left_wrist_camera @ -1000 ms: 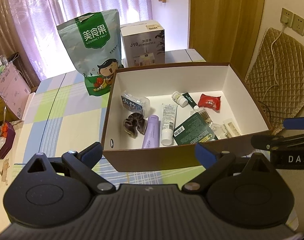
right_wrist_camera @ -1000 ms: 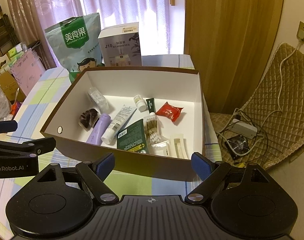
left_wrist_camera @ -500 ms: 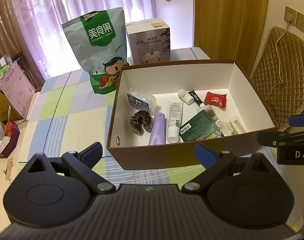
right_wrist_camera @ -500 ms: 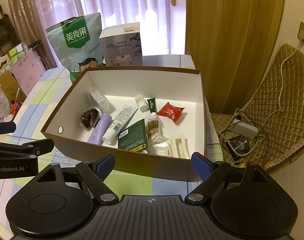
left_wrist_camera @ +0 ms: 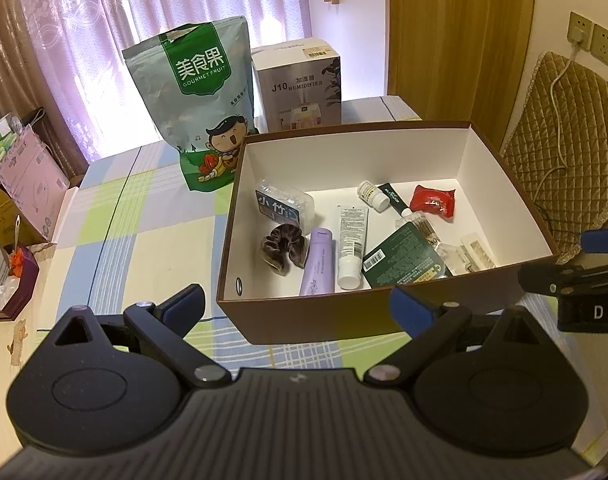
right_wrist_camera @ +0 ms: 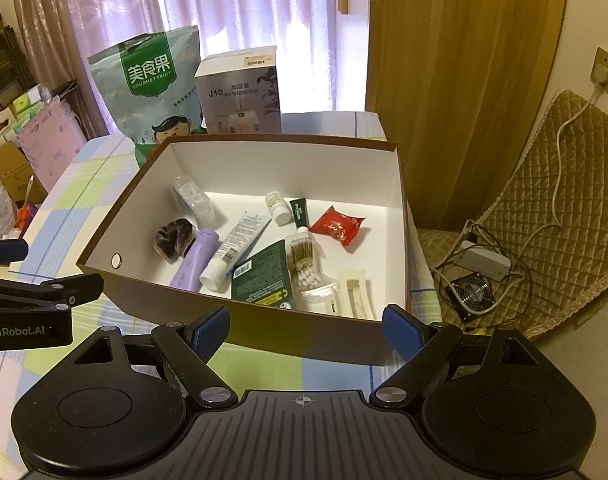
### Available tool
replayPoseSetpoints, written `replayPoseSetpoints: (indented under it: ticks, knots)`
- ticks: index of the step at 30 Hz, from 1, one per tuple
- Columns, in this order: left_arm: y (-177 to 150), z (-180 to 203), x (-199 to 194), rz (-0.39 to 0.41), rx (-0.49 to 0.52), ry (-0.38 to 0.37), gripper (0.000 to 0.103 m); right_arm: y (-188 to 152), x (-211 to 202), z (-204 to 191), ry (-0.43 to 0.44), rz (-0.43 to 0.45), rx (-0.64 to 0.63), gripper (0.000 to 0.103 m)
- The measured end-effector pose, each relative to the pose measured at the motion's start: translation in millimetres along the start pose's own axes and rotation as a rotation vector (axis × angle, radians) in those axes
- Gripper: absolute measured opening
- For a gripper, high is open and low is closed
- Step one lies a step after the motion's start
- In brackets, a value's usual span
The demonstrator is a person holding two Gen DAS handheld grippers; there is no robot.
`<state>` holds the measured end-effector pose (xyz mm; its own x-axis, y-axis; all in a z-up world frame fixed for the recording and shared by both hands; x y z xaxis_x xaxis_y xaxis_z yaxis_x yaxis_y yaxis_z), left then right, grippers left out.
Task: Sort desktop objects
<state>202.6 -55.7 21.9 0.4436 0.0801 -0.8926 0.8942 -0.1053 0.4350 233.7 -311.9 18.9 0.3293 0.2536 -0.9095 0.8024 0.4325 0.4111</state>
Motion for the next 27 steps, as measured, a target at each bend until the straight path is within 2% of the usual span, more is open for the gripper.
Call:
replayPoseSetpoints:
  ticks: [27]
  knots:
    - [8, 2, 11, 0.001, 0.022, 0.007, 0.098, 10, 8, 1, -0.018, -0.01, 0.0, 0.089]
Point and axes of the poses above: each gripper's, at about its wrist camera, not at the fingertips, and x roughly the way its jaws point, z to its right, y to its top, the point moved 5 cm from there along x, roughly the way its jaws point, and after that the axes turned 15 degrees about -z, right-handed, at the moved point
